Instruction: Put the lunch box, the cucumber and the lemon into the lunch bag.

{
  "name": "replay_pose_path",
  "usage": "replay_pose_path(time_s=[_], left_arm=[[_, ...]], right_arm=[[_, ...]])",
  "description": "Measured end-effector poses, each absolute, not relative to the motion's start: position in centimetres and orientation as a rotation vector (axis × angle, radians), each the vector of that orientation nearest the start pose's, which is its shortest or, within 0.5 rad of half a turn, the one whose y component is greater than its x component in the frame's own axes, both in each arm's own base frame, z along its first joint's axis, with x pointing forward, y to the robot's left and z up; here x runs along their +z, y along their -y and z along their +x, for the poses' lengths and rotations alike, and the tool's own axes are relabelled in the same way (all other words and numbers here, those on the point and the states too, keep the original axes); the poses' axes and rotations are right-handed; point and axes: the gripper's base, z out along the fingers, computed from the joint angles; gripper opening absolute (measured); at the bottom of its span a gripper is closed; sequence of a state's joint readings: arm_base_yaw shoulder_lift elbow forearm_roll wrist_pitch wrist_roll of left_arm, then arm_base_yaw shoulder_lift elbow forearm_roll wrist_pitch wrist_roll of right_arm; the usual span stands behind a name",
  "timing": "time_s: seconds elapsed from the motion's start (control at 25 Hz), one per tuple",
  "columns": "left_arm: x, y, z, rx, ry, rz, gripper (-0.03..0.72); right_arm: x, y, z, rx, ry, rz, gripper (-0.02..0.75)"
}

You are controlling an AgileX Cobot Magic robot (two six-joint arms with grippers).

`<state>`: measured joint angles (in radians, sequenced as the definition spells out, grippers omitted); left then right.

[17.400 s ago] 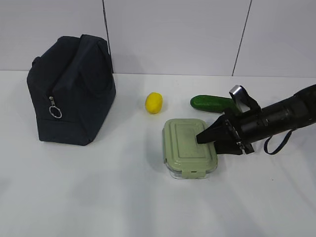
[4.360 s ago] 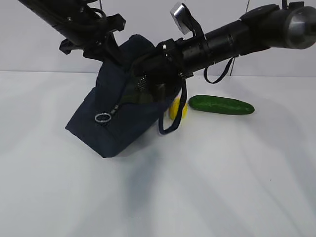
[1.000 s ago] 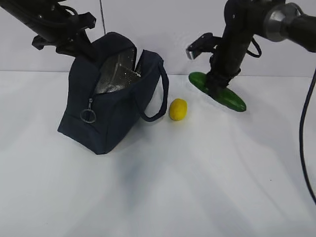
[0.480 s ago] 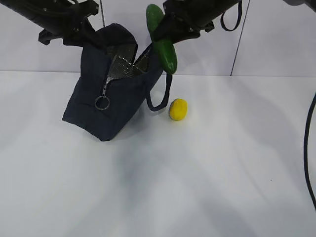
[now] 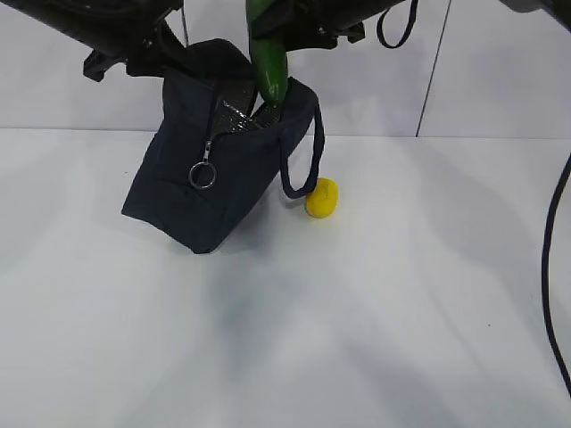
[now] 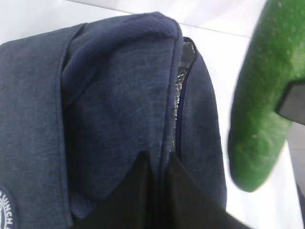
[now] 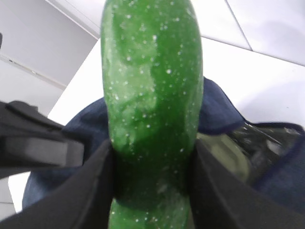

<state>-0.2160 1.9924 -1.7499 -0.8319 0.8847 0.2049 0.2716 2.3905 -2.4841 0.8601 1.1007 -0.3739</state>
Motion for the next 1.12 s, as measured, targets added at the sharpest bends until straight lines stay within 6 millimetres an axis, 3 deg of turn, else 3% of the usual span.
replay_pose_path(time_s=[0.4,0.76,1.12], left_arm=[[29.2,14.9,43.1,-1.041,-2.449,0.043,0.021],[29.3,14.8,43.4,-1.027,-2.422,0.022,0.021],[29.2,14.8,43.6,-1.023,-2.407,0.007,0.021]], right_arm=[[25.4,-22.2,50.3,1.161,-2.209,-0.604,0.351],[23.4,-22.4,49.9,1.216,-2.253,-0.700,0.351],[22.8,-22.6,49.6,1.243,-2.279,-0.734,0.351]])
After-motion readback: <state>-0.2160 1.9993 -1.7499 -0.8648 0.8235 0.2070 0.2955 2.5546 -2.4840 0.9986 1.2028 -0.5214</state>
